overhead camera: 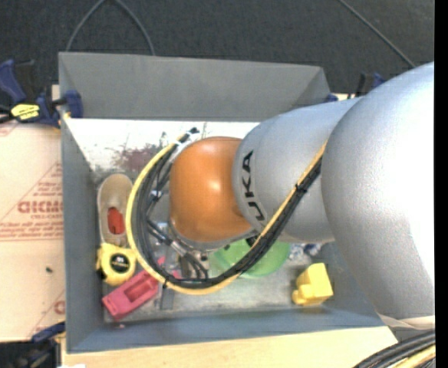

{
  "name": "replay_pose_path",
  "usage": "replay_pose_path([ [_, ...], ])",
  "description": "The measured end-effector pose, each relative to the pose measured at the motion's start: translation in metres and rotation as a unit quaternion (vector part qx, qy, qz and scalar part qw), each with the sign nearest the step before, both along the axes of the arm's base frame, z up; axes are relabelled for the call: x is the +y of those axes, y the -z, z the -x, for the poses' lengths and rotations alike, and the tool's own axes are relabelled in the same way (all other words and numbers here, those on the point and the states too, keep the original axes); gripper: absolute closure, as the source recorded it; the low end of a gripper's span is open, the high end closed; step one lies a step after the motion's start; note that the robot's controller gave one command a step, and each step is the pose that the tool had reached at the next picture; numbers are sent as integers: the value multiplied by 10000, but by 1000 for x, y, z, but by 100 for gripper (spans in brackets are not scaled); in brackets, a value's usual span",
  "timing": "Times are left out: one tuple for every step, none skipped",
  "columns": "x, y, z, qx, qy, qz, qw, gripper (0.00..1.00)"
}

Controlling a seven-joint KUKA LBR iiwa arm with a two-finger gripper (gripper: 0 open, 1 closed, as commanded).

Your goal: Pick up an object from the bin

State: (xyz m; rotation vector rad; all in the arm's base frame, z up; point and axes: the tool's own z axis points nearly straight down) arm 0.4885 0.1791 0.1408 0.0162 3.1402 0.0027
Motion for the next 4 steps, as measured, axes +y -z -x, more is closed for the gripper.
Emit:
replay_pose_path([
  [0,0,0,0,0,0,10000,0],
  [-20,26,-75,-28,-1657,7,9862,0],
  [30,38,10,5,-632,4,9980,0],
  [6,67,-10,-126,-1546,-1,9879,0],
])
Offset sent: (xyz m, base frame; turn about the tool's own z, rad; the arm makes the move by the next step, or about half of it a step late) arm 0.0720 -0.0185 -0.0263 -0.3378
